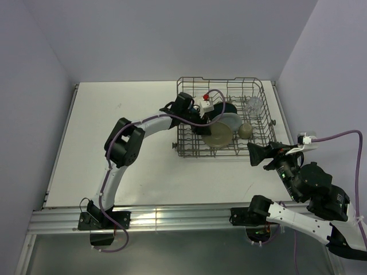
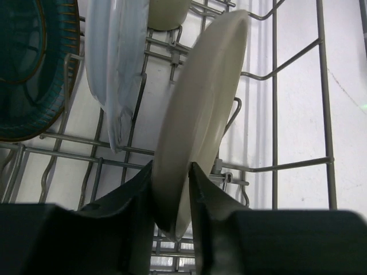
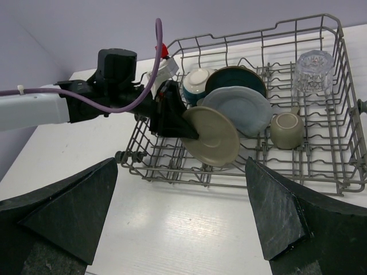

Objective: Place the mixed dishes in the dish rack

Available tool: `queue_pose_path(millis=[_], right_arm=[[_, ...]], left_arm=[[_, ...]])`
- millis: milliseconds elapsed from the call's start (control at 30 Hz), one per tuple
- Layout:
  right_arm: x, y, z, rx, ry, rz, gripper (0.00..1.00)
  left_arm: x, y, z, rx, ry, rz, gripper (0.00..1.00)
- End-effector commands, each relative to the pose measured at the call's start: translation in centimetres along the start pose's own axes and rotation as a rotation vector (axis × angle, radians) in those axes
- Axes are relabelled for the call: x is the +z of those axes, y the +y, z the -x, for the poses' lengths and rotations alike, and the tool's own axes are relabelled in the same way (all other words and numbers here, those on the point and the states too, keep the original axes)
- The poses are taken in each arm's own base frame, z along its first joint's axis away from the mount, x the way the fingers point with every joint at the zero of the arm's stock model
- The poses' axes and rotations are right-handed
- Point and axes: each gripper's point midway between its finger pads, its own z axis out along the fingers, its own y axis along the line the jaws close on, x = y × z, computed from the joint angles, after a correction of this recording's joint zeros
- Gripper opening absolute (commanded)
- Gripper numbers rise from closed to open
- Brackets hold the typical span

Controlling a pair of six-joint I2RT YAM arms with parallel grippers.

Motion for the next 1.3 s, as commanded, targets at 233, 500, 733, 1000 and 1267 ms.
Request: queue_pose_path(millis=[233, 500, 733, 1000, 1267], right_arm=[[-0.4, -0.1, 1.5, 0.038, -0.028, -0.006, 1.0], [-0.5, -0.2, 1.5, 0.04, -0.026, -0.007, 1.0], [-0.4, -0.1, 1.6, 0.04, -0.027, -0.01, 1.0], [0.0, 0.3, 1.4, 0.033, -0.021, -0.008, 1.0], [0.0, 0.5, 1.6, 0.029, -0.02, -0.003, 1.0]], left_arm=[[-0.5, -2.0, 1.6, 0.013, -0.066, 0.02, 0.0], [-1.8, -2.7, 1.9, -0.016, -0.078, 0.092, 0.0], [-3.9, -2.8, 4.4, -0.04, -0.13, 0.201, 0.0], [-4.5, -3.9, 7.0, -0.035, -0.184, 0.289, 0.0], [-1.4, -6.1, 7.6, 0.001, -0.19, 0.329, 0.0]])
